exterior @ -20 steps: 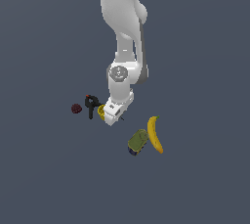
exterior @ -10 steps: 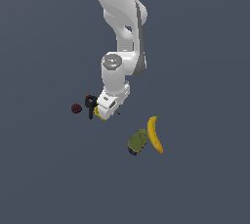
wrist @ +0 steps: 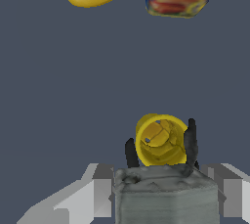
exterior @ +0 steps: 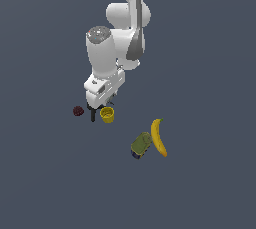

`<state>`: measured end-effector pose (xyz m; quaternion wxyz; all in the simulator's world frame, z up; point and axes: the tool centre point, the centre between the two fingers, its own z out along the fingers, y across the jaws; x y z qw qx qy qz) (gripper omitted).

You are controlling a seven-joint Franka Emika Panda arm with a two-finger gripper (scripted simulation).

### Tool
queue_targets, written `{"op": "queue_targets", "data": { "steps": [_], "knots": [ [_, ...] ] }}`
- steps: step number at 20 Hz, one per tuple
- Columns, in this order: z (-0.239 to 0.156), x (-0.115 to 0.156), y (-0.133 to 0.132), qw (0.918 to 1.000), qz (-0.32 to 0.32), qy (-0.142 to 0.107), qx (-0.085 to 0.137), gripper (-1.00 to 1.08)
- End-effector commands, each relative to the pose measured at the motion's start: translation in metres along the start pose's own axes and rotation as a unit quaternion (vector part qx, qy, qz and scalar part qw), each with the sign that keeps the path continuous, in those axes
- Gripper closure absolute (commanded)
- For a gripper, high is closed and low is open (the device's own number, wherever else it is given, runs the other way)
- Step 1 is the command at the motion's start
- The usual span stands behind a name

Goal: Pick up a designated object from a clutter of objects.

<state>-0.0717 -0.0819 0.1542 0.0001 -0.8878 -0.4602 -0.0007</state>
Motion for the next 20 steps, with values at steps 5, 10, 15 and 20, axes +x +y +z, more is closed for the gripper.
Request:
{"op": "queue_targets", "data": {
  "steps": [5,10,15,20],
  "knots": [
    [-0.063,-0.027,0.010,1.0000,0.000,0.001,0.000,1.08],
    [-0.111,-0.047,0.018,1.0000,0.000,0.001,0.000,1.08],
    [-0.157,-0.066,0.026,1.0000,0.000,0.001,0.001,1.08],
    [-0.193,-0.081,0.034,1.0000,0.000,0.000,0.000,1.08]
  ]
}}
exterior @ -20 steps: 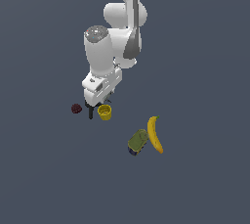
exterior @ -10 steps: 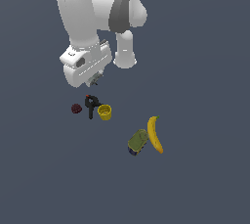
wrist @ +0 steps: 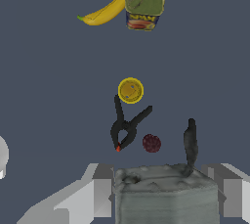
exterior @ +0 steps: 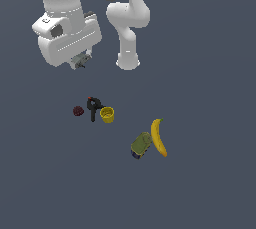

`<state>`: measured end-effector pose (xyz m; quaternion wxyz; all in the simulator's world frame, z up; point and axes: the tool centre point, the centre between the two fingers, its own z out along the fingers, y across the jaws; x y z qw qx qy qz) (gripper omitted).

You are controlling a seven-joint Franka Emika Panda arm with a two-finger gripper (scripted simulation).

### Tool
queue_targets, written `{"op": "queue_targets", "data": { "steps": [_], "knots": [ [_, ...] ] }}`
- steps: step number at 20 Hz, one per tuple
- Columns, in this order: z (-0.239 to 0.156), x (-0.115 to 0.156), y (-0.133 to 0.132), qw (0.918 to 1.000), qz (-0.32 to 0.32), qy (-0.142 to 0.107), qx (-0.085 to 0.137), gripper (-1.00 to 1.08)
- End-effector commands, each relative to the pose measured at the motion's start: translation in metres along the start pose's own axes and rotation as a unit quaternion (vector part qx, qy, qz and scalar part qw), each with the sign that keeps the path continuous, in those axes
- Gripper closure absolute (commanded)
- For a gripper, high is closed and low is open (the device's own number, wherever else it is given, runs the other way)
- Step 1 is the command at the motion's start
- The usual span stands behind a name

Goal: Pick up a designated object from a clutter of objects.

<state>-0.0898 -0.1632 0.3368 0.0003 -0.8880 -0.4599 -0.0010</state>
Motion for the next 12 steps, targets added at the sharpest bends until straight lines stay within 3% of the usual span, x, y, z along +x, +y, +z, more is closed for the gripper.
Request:
{"op": "queue_targets", "data": {
  "steps": [1,12],
  "knots": [
    [-0.016,-0.007,0.003,1.0000,0.000,-0.001,0.000,1.08],
    [-0.047,-0.019,0.011,1.0000,0.000,-0.001,0.000,1.08]
  ]
}}
